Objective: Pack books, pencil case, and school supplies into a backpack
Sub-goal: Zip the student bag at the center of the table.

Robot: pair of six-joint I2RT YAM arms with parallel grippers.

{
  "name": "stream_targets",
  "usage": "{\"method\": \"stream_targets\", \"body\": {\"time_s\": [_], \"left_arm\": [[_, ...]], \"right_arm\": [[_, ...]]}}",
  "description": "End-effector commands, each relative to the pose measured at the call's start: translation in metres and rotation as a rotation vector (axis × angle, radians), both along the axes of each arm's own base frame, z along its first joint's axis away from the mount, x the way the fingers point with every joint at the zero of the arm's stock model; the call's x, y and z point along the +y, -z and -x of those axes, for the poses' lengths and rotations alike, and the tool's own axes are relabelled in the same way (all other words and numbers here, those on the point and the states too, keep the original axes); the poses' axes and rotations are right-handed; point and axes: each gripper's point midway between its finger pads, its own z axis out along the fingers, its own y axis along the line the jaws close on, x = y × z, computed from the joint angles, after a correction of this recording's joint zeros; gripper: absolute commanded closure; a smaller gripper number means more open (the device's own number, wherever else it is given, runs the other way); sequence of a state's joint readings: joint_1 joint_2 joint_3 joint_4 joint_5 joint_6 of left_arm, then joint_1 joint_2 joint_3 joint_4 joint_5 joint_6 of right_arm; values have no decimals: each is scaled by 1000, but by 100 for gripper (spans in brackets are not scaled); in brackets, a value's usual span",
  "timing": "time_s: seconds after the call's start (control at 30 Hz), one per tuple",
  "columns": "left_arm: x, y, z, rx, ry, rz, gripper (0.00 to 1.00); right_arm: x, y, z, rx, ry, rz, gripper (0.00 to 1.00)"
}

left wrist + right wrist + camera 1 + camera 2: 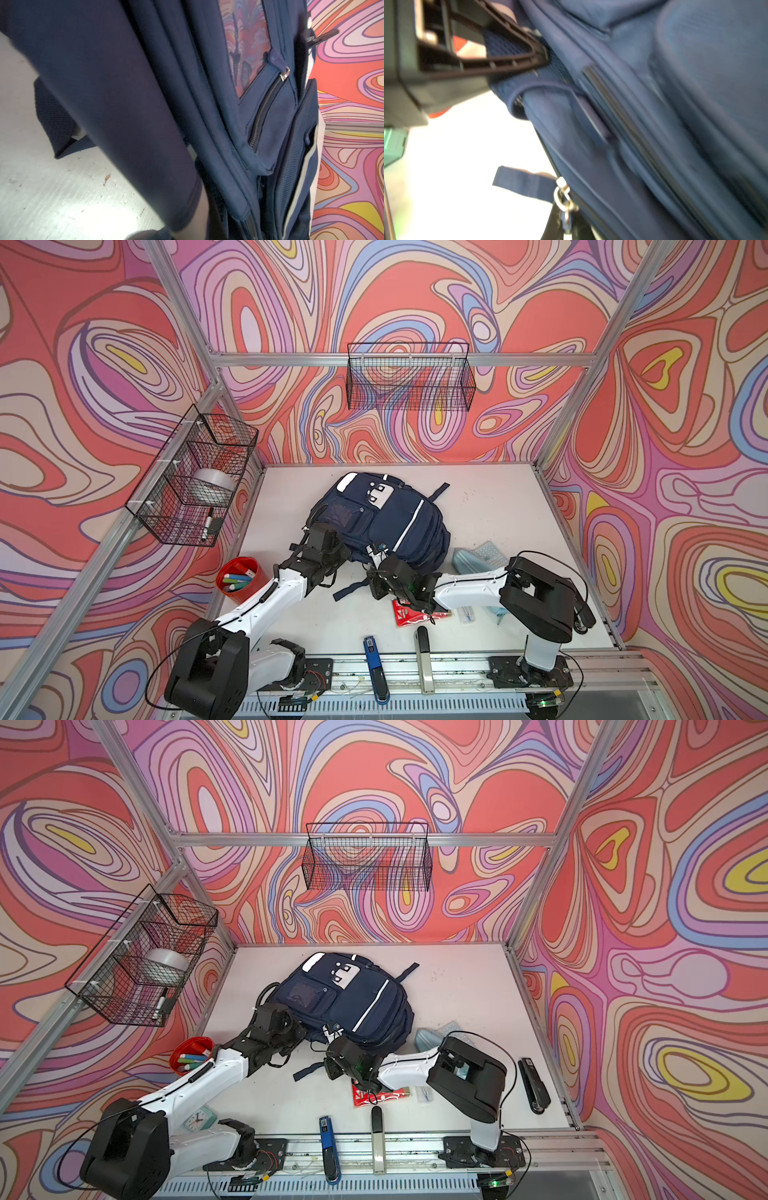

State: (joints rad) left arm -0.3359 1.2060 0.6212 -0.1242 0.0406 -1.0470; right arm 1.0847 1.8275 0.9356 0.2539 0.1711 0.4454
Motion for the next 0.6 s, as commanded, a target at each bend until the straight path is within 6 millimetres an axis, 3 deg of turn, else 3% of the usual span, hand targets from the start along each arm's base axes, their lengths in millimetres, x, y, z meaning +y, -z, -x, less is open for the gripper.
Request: {"method": "stream_targets", "body": {"time_s": [0.0, 0.03, 0.17, 0.4, 0.57], "left_arm": [[8, -16, -17, -76, -42, -25, 100], [12, -15, -17, -72, -45, -36, 100], [26, -10, -15, -59, -73, -50, 100], [46, -8, -12, -53, -101, -80, 100], [63, -6, -16, -49, -134, -61, 100]], "right_arm": [[-10, 3, 15, 35, -39, 29, 100], [-14, 7, 16, 45, -40, 52, 100], [-27, -7, 25, 59, -65, 60, 100], [-71, -15, 27, 219, -157, 46, 100], [-118, 0, 24, 347, -205, 126, 100]]}}
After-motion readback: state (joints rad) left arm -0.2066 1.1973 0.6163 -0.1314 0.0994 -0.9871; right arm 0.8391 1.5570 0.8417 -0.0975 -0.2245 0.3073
